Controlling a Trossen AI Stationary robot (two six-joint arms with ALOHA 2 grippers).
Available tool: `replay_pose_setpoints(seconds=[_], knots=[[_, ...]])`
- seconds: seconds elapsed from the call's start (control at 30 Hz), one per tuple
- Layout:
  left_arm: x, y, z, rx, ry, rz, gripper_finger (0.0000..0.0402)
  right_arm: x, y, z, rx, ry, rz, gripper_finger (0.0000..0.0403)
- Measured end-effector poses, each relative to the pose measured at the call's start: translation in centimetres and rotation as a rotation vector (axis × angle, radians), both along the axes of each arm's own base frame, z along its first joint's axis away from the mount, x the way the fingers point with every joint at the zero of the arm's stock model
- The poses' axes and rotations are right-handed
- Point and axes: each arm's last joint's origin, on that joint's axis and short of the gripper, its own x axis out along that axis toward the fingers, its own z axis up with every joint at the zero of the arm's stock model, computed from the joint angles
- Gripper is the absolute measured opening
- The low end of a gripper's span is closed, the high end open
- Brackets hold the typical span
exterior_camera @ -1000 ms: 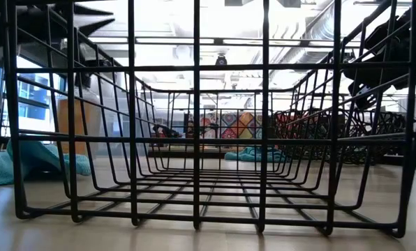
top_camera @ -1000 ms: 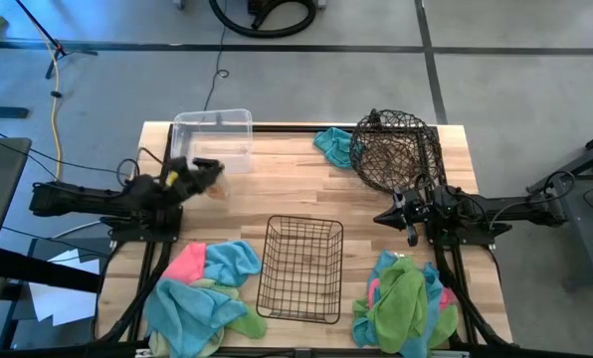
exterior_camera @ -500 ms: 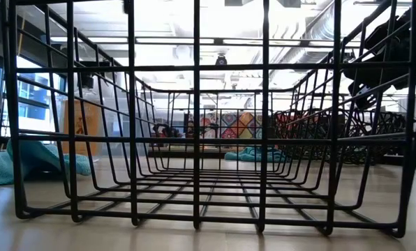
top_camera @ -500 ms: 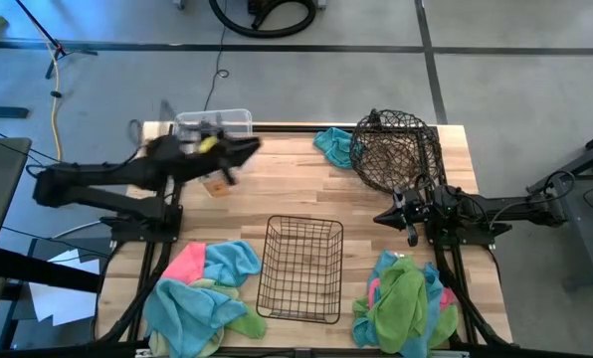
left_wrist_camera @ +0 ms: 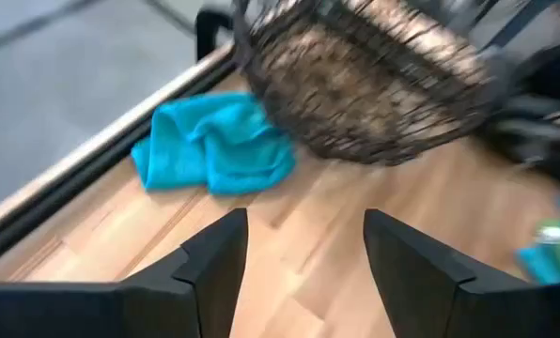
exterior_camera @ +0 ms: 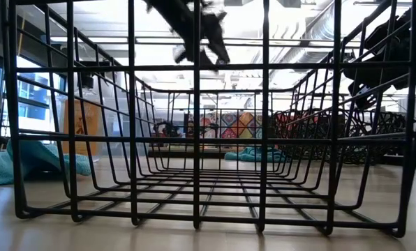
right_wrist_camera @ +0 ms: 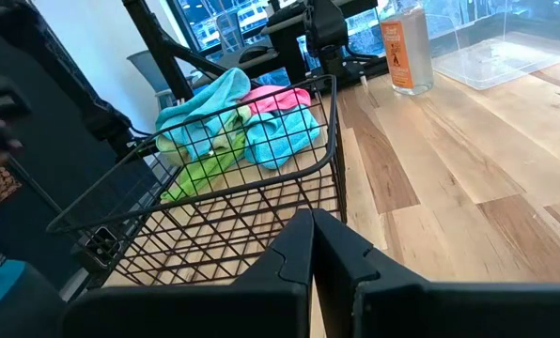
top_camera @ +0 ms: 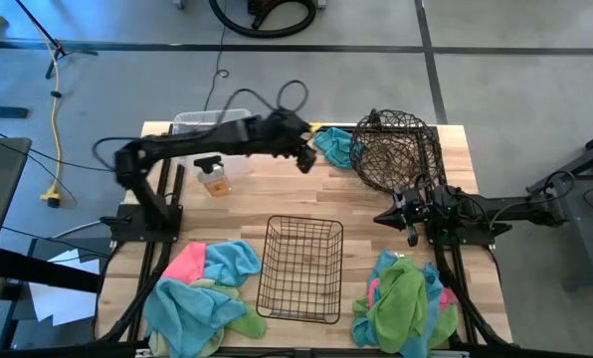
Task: Sort microfiber towel by color & place in baskets
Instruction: Put the top blue towel into the black bottom basket
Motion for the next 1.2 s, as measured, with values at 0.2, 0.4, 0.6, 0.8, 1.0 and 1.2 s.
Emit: replay_pose_setpoints(seconds=[0.2, 0.4, 0.6, 0.8, 1.0, 1.2], knots=[[3.9, 2.6, -4.5, -0.025, 0.025, 0.05, 0.0207, 0.0, 0.0, 0.0, 0.0, 0.0, 0.0, 0.0001], [6.4, 4.3, -8.4, -0.036, 0.021, 0.082, 0.0207, 0.0, 0.0, 0.0, 0.0, 0.0, 0.0, 0.0001], [8.2, 5.0, -11.6, -0.057, -0.016, 0.06, 0.0207, 0.0, 0.0, 0.0, 0.0, 0.001, 0.0, 0.0001], [9.0, 5.0, -14.0, -0.079, -0.01, 0.088, 0.0207, 0.0, 0.0, 0.0, 0.0, 0.0, 0.0, 0.0001], [9.9, 3.8, -14.3, 0.031, -0.023, 0.141, 0.0207, 0.0, 0.0, 0.0, 0.0, 0.0, 0.0, 0.0001], [10.6, 2.5, -15.0, 0.111, -0.028, 0.233, 0.0207, 0.0, 0.0, 0.0, 0.0, 0.0, 0.0, 0.0001]])
